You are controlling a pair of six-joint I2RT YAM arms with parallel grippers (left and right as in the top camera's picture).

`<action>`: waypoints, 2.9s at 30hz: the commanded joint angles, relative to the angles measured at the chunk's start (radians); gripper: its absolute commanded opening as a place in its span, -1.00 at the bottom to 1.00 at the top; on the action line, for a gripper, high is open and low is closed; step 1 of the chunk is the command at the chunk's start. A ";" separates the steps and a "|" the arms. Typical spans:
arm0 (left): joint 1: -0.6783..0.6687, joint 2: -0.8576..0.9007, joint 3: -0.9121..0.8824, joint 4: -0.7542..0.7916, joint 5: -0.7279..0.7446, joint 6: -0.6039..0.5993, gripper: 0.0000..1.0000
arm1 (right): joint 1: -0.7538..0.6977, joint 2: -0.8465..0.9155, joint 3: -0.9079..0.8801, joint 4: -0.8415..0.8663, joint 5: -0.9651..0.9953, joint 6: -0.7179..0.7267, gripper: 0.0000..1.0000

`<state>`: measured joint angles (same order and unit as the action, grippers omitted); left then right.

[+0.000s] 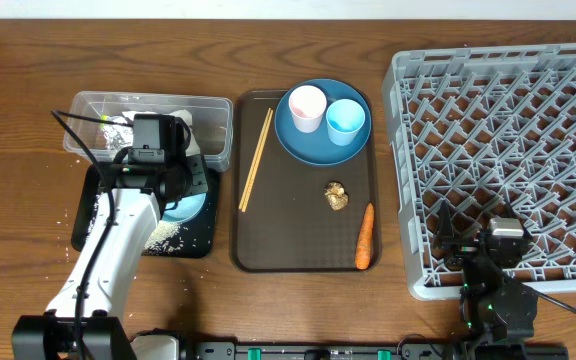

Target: Sort waste into correct bins and load items into the dishwasher rack

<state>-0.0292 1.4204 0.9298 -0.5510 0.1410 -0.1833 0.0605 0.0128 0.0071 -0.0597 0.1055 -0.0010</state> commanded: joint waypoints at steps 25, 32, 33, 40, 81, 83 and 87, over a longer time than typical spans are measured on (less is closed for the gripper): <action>-0.002 0.188 -0.047 0.066 -0.022 -0.014 -0.14 | -0.007 -0.001 -0.002 -0.003 0.010 0.004 0.98; -0.002 0.188 -0.047 0.074 -0.022 -0.014 -0.52 | -0.007 -0.001 -0.002 -0.003 0.010 0.004 0.98; -0.002 0.188 -0.047 0.076 -0.022 -0.014 -0.56 | -0.007 -0.001 -0.002 -0.003 0.010 0.004 0.99; -0.002 0.190 -0.047 0.089 -0.022 -0.014 -0.60 | -0.007 -0.001 -0.002 -0.003 0.010 0.004 0.98; 0.523 -0.177 -0.026 0.007 0.852 0.095 -0.88 | -0.007 -0.001 -0.002 -0.003 0.010 0.004 0.98; 0.604 -0.162 -0.029 0.008 1.008 0.135 -0.88 | -0.007 -0.001 -0.002 -0.003 0.010 0.004 0.99; 0.719 -0.114 -0.032 0.018 1.270 0.200 -0.87 | -0.007 -0.001 -0.002 -0.003 0.010 0.004 0.98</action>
<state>0.6353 1.2736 0.8917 -0.5396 1.0946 -0.0681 0.0605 0.0128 0.0071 -0.0597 0.1059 -0.0010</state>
